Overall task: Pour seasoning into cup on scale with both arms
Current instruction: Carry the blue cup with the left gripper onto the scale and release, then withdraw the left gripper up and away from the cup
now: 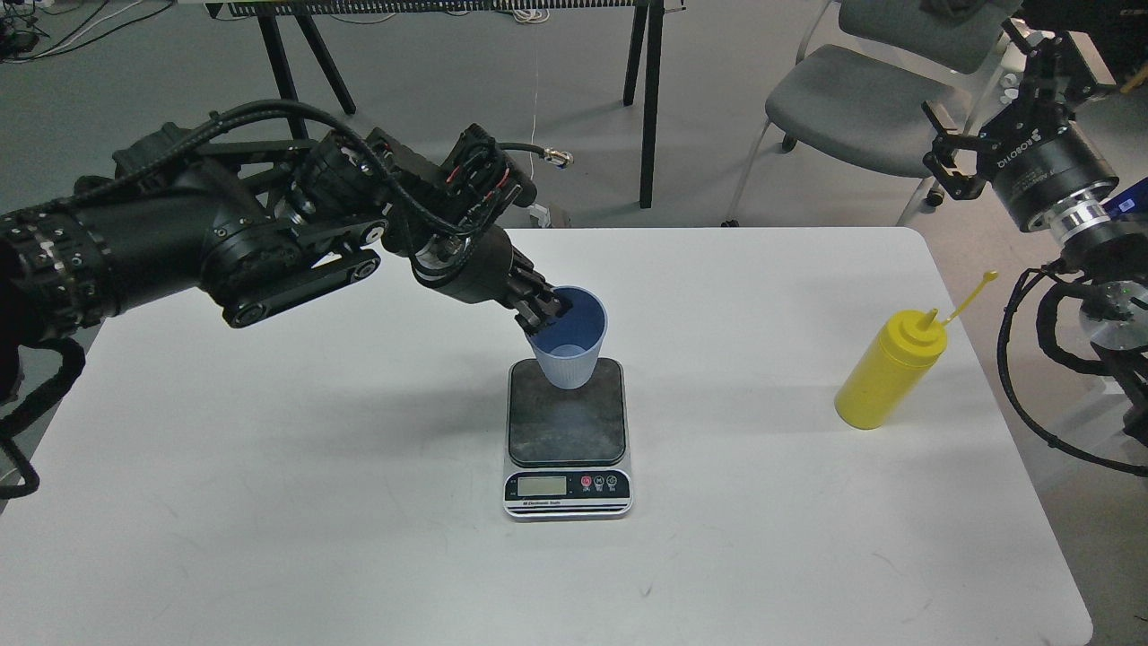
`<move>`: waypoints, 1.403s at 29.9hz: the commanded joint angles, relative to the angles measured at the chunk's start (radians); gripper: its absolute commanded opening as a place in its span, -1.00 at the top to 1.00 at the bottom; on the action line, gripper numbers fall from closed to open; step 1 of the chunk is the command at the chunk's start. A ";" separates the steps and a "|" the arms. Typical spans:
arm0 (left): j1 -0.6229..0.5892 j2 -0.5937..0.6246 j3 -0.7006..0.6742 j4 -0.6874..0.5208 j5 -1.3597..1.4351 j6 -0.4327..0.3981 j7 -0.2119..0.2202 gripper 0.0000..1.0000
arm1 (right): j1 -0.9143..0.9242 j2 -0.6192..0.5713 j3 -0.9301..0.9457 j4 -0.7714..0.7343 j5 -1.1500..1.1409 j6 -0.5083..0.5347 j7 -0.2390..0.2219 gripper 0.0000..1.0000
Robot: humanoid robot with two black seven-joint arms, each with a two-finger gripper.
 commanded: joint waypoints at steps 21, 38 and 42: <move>0.093 -0.070 0.015 0.021 0.011 0.000 0.000 0.77 | -0.009 0.006 -0.005 -0.003 -0.002 0.000 0.000 -0.99; 0.026 -0.040 -0.063 0.042 -0.170 0.000 0.000 -0.82 | -0.021 0.006 -0.004 0.003 0.000 0.000 0.001 -0.99; -0.069 0.020 -0.209 0.169 -0.412 0.000 0.000 -0.91 | -0.023 0.003 0.016 0.002 0.011 0.000 0.001 -0.99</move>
